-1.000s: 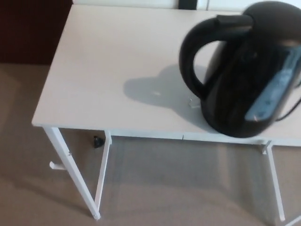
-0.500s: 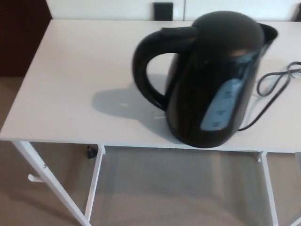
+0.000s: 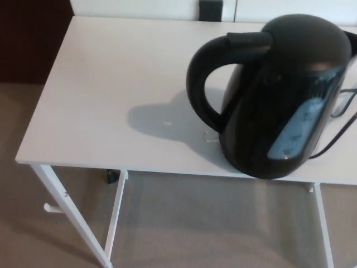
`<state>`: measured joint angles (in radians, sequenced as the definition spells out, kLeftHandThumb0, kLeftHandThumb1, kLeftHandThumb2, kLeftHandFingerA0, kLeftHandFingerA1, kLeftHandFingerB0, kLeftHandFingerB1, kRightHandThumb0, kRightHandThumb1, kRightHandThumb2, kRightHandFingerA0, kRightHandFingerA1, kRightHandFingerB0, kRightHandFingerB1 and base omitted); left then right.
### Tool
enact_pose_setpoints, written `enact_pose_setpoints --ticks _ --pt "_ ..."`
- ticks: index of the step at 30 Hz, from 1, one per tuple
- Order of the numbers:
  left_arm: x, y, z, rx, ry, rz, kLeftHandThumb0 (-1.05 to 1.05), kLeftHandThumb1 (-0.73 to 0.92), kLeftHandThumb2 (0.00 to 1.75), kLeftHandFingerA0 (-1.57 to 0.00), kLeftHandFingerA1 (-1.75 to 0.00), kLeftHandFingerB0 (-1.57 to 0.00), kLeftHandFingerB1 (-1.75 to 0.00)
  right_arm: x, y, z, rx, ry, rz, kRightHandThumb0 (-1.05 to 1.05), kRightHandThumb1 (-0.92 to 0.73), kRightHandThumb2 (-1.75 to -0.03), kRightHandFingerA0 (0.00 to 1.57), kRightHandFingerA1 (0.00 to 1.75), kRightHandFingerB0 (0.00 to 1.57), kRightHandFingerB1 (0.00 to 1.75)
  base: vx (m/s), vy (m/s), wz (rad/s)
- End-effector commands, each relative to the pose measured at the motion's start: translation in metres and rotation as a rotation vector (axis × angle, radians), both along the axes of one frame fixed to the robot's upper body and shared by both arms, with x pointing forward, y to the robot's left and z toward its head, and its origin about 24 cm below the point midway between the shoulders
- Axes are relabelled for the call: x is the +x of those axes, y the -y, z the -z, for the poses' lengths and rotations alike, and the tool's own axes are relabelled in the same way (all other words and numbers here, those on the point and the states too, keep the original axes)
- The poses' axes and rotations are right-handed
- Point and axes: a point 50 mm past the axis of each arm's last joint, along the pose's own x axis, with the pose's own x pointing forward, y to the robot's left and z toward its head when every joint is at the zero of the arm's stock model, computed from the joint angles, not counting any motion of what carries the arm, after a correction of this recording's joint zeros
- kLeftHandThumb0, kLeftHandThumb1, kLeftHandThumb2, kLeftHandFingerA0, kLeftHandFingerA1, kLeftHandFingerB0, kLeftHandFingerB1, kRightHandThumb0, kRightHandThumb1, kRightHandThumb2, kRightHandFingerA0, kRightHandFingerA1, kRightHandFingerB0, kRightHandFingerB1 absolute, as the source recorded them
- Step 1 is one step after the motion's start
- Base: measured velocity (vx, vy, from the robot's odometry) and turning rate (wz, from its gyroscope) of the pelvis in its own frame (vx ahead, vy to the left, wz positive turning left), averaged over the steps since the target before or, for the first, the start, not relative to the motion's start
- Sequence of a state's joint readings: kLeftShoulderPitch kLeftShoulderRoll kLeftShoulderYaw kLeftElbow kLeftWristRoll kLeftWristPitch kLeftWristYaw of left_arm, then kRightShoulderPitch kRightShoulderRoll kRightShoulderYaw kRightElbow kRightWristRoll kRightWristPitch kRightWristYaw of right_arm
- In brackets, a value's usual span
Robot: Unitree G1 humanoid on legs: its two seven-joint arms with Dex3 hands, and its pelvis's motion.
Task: The robot walk towards a table in front and uses its left hand to pick up the pot from the base and places it on the table
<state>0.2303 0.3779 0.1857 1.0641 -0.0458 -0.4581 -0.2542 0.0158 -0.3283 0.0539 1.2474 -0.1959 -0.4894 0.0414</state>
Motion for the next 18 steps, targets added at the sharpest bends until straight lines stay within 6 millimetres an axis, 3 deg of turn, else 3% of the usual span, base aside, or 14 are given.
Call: enact_pose_setpoints --ticks 1,5,6,15,16,18 --pt "0.0011 -0.0031 -0.0029 0.020 0.007 0.010 -0.49 0.54 0.57 -0.52 -0.37 -0.37 -0.33 0.0004 0.0065 -0.0021 -0.026 -0.012 0.002 -0.89 -0.64 -1.03 0.32 0.59 0.25 0.51 -0.11 -0.029 0.02" --pt "0.0010 -0.0031 -0.0029 0.021 0.007 0.011 -0.49 0.54 0.57 -0.52 -0.37 -0.37 -0.33 0.0005 0.0065 -0.0021 -0.027 -0.013 0.002 -0.89 -0.64 -1.03 0.32 0.59 0.25 0.51 0.00 -0.020 0.00" --pt "0.0019 -0.0035 -0.0030 0.020 0.008 0.003 -0.48 0.53 0.57 -0.53 -0.37 -0.38 -0.33 0.0014 0.0061 -0.0025 -0.027 -0.007 0.000 -0.90 -0.82 -0.65 0.38 0.55 0.32 0.40 0.00 0.000 0.00" --pt "0.0054 -0.0035 -0.0039 0.014 0.014 0.011 -0.49 0.54 0.57 -0.51 -0.37 -0.36 -0.33 0.0050 0.0056 -0.0037 -0.032 0.000 -0.015 -0.91 -0.83 -0.65 0.37 0.57 0.33 0.42 0.00 0.000 0.00" --pt "0.0044 -0.0041 -0.0039 -0.007 0.033 -0.034 -0.43 0.49 0.55 -0.55 -0.37 -0.39 -0.33 0.0045 0.0054 -0.0034 -0.029 -0.004 -0.017 -0.96 -0.69 -0.79 0.36 0.60 0.32 0.45 0.00 0.000 0.00" --pt "0.0031 -0.0119 -0.0101 -0.041 0.131 -0.181 -0.41 0.50 0.55 -0.52 -0.36 -0.36 -0.32 0.0034 0.0039 -0.0026 -0.016 -0.007 -0.019 -0.95 -0.69 -0.79 0.36 0.60 0.34 0.46 0.00 0.000 0.00"
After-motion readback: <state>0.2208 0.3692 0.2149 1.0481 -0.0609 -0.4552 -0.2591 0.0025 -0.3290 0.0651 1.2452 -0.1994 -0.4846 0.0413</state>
